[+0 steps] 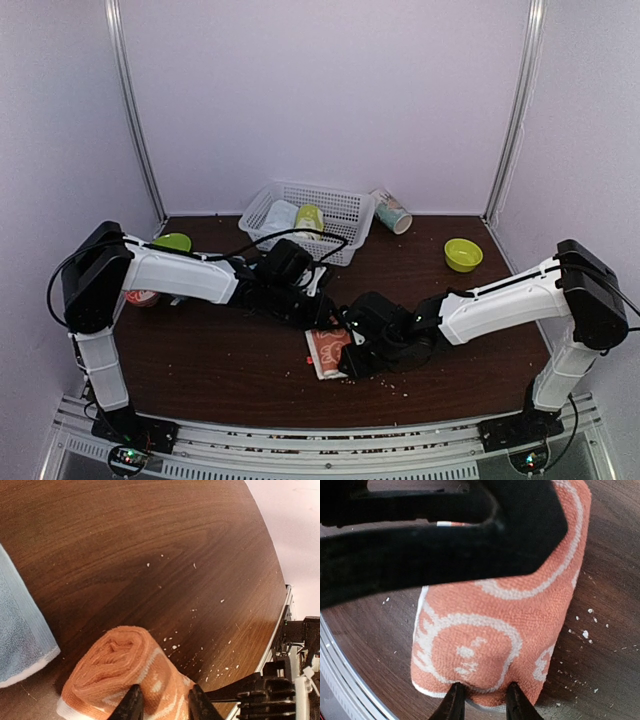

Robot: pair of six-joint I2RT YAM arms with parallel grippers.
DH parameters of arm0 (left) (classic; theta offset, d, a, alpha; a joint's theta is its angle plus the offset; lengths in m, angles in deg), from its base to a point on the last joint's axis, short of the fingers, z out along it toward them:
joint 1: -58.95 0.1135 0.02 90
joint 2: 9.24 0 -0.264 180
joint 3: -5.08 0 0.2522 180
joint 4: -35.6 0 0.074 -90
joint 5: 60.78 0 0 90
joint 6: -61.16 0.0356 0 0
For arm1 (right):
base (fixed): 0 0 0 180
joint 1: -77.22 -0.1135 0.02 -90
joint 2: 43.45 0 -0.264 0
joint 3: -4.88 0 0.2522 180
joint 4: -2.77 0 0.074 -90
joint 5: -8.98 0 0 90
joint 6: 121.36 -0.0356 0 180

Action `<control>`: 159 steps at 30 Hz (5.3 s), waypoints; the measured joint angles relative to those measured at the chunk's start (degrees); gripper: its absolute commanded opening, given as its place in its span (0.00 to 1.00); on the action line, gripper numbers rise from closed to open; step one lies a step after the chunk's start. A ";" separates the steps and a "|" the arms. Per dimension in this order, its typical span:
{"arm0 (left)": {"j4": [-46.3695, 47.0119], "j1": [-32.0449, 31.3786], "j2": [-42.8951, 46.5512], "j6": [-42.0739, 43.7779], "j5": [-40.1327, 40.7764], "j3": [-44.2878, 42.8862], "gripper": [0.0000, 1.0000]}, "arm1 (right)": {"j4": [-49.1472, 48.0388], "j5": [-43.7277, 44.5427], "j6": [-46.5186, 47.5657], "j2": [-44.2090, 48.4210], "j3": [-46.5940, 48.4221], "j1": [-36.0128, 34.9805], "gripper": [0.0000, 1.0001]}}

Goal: Roll the towels
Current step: Roll the towel at the center of the board, then pick up the towel from the center of the board.

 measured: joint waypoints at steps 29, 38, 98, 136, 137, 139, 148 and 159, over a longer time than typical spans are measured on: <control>2.34 0.68 0.81 0.66 8.35 7.06 0.00 | -2.62 -2.27 -2.51 6.34 1.09 4.04 0.36; 5.84 0.74 4.24 -0.98 9.79 12.57 0.00 | -2.60 -5.22 -1.70 -0.52 5.90 2.10 0.28; 10.51 0.81 7.93 -1.05 10.88 18.93 0.00 | -15.45 -15.74 -10.86 -1.57 -2.38 9.57 0.61; 10.29 0.81 17.03 -1.97 11.69 27.15 0.37 | -9.31 -15.93 -12.31 -13.09 10.05 5.79 0.11; 9.14 0.81 18.03 -1.99 12.15 27.65 0.37 | -7.67 -14.71 -11.72 -13.05 10.88 5.38 0.11; 7.56 0.81 19.34 -2.16 13.03 28.37 0.33 | -5.75 -13.18 -10.80 -13.03 11.85 4.94 0.11; 2.95 0.81 18.91 -3.91 16.76 28.63 0.14 | 0.37 -8.81 -9.07 -13.03 14.75 3.76 0.16; 6.78 0.48 14.84 -4.39 14.34 28.61 0.00 | 2.10 -8.63 -10.75 -13.03 15.98 3.45 0.37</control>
